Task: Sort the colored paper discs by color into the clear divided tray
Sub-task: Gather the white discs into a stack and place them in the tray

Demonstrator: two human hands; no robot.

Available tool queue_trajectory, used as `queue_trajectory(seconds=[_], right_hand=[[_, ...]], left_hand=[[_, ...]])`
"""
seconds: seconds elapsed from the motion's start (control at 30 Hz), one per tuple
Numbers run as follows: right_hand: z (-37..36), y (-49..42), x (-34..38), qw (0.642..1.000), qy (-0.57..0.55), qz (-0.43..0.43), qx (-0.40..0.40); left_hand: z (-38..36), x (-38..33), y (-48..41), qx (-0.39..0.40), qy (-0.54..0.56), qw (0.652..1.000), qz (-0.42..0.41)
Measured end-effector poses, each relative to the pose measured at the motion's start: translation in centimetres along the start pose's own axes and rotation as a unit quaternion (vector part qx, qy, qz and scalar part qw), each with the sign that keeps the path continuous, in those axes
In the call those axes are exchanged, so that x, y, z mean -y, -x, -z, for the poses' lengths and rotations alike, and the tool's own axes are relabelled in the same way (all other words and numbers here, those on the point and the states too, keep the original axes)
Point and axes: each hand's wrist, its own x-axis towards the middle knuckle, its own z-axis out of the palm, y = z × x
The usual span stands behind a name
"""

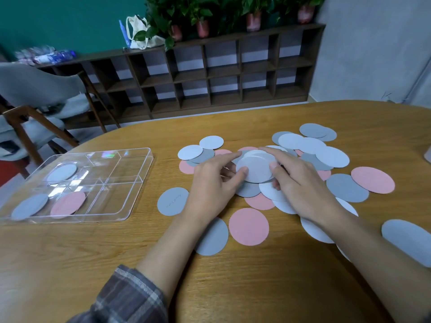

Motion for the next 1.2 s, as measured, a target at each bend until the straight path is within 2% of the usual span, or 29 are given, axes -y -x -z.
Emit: queue_trajectory(seconds=[0.1, 0.23, 0.43, 0.6, 0.73, 0.9, 1.2], right_hand=[[-0.1, 0.2, 0.4, 0.999, 0.008, -0.016, 0.030], [-0.5, 0.5, 1.3, 0.991, 0.114, -0.020, 0.074], [-0.9, 0.4, 1.3, 0.981, 0.194, -0.006, 0.032], [-0.6, 0.7, 0.3, 0.987, 0.152, 0.034, -0.040], [-0.2, 1.3, 0.5, 0.989, 0.134, 0.036, -0.050], [0.3, 1.9, 1.8, 0.996, 0.083, 0.018, -0.021], [-3.4, -0.3, 8.9, 0.998, -0.010, 0.029, 0.062]], left_hand=[[-0.2, 0.0, 0.0, -0.007, -0.017, 1.000, -0.003], [-0.5, -0.3, 0.2, 0.002, -0.029, 0.999, -0.025], [-0.6, -0.1, 0.4, 0.012, -0.096, 0.993, -0.067], [-0.1, 0.3, 0.4, 0.027, -0.105, 0.991, -0.075], [0.5, -0.2, 0.7, 0.022, 0.008, 1.000, -0.019], [2.4, -0.2, 1.4, 0.041, 0.070, 0.997, 0.018], [12.6, 1.6, 2.5, 0.070, 0.059, 0.994, 0.052]])
